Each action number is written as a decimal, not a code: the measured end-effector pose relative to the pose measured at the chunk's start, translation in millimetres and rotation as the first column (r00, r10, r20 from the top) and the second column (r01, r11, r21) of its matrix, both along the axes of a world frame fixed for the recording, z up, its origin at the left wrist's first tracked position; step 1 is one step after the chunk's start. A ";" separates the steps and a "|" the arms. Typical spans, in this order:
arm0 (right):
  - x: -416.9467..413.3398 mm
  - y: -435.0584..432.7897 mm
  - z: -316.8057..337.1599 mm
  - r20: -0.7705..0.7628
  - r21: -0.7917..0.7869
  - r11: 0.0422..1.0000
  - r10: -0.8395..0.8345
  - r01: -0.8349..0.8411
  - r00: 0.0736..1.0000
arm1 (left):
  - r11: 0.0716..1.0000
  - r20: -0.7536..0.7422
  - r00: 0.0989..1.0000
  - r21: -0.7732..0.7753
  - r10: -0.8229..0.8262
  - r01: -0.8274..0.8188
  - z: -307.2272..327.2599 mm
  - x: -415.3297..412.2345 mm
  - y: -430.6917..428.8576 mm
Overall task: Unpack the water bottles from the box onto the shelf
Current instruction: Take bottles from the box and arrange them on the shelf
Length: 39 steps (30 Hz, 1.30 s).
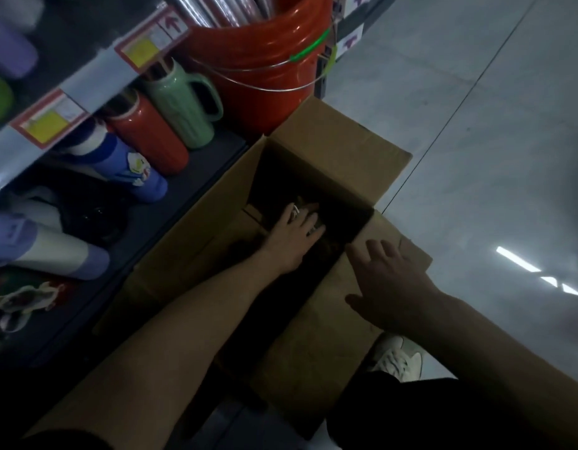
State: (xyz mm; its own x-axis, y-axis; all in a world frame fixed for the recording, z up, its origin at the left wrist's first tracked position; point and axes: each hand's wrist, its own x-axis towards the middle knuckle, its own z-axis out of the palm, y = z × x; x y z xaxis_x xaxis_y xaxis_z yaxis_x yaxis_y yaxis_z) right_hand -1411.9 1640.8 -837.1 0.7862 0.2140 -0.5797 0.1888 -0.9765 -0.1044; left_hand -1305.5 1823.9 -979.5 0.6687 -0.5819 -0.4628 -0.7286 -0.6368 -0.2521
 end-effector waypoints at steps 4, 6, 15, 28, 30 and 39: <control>2.2 -1.2 1.8 0.026 0.030 1.000 -0.003 0.002 1.000 | 0.987 -0.016 0.992 0.103 -0.126 0.127 -13.5 11.1 -13.8; 3.0 1.2 1.8 0.035 0.041 0.999 0.001 -0.002 0.999 | 0.977 -0.032 0.987 0.139 -0.159 0.162 -16.6 13.1 -21.1; 4.2 5.5 3.1 0.051 0.047 0.998 0.026 -0.029 0.998 | 0.939 0.045 0.963 0.237 -0.268 0.250 -25.7 9.8 -43.1; -1.7 11.0 8.8 -0.011 -0.036 0.992 0.118 -0.118 0.993 | 0.956 0.022 0.966 -0.153 0.257 -0.251 -3.5 -3.8 7.7; -1.0 17.5 14.5 0.003 -0.051 0.989 0.136 -0.135 0.991 | 0.841 -0.050 0.898 -0.332 0.438 -0.428 5.8 -6.3 25.3; 1.7 64.9 52.9 0.023 -0.028 0.968 0.249 -0.249 0.968 | -0.272 -0.743 0.265 -0.514 0.614 -0.814 116.5 -16.9 89.8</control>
